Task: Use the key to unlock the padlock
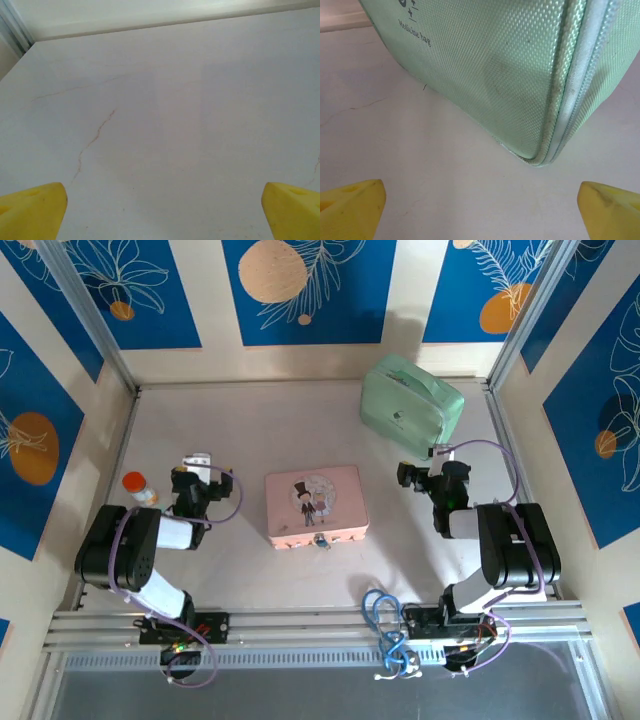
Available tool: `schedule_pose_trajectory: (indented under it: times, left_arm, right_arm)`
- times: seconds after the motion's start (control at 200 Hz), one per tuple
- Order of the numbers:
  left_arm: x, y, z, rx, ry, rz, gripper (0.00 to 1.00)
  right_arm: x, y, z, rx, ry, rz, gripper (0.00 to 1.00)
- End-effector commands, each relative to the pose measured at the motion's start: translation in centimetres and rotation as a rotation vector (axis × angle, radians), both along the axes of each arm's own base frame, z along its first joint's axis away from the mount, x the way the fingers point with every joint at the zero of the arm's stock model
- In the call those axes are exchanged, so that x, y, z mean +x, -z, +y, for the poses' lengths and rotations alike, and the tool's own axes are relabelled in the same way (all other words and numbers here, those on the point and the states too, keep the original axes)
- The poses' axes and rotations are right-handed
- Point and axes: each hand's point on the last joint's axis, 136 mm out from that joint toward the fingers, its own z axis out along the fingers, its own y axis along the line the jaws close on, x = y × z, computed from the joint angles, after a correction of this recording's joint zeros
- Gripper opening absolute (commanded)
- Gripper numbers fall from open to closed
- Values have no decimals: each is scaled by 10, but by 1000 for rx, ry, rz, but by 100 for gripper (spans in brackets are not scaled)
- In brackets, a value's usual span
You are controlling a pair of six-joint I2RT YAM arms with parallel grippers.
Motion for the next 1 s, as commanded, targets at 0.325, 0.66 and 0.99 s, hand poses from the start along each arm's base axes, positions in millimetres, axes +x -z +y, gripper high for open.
schedule_pose_trajectory:
  times: [0.325,0.66,0.99]
  left_arm:
    - [5,-8,-1,-3,3,-22,99]
    - [5,-8,-1,-1,2,-22,99]
    - [-3,-133,8,-259,-255,47,100]
  right_arm:
    - [3,-15,3,35,-60,-45,99]
    - [4,-14,7,17,-69,-38,99]
    - [-26,-148,61,126,120,120,99]
